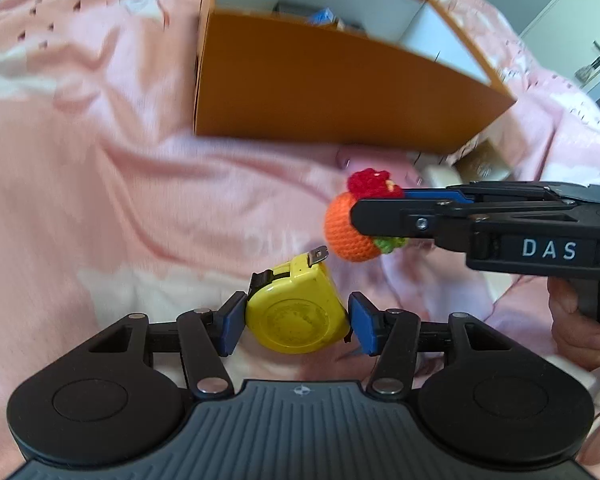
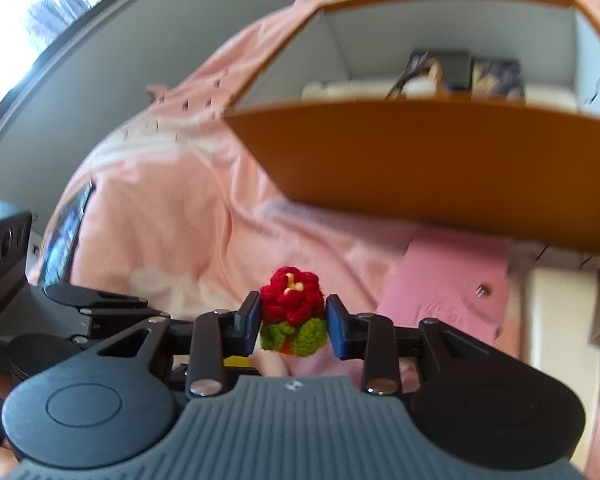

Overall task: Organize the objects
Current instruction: 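Grasp the yellow tape measure with the left tool while the right tool grasps the red flower, then lower the tape measure with the left tool into the orange box while the right tool lowers the flower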

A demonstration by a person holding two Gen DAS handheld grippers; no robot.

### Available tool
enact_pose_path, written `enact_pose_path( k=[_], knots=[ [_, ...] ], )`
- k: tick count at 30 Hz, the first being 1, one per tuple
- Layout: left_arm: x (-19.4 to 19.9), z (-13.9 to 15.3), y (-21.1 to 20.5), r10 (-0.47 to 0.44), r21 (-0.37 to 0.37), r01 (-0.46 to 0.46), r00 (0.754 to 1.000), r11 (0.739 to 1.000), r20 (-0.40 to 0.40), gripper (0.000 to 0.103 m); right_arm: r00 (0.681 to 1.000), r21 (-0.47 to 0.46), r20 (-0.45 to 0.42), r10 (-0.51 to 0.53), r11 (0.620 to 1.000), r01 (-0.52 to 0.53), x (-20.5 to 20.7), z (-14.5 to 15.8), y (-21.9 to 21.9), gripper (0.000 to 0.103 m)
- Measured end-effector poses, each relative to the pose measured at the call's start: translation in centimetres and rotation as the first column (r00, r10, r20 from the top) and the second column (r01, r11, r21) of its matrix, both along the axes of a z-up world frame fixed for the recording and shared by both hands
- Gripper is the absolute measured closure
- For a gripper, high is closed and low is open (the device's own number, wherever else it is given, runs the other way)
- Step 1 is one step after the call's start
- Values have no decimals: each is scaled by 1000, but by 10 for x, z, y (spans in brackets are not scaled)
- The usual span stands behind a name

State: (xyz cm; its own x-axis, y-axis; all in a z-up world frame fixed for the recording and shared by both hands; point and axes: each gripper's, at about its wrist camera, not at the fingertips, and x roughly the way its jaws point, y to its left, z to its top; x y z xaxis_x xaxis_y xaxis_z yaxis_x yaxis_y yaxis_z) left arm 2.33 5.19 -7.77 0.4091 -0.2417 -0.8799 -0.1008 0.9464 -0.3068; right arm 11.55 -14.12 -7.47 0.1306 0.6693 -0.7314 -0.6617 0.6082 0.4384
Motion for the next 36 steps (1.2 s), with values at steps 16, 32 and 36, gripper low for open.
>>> enact_pose_path(
  k=[16,32,36],
  knots=[
    [48,81,-8,42,-12,-40,964,999,263,40,975,76,202,-89,994,75,20,84,-18,67],
    [146,84,0,-117,140,81,956,987,270,40,953,87,247,-178,983,161,111,106,19,67],
    [176,77,2,-228,222,181,952,958,206,40,960,102,180,-214,975,198,138,98,29,67]
  ],
)
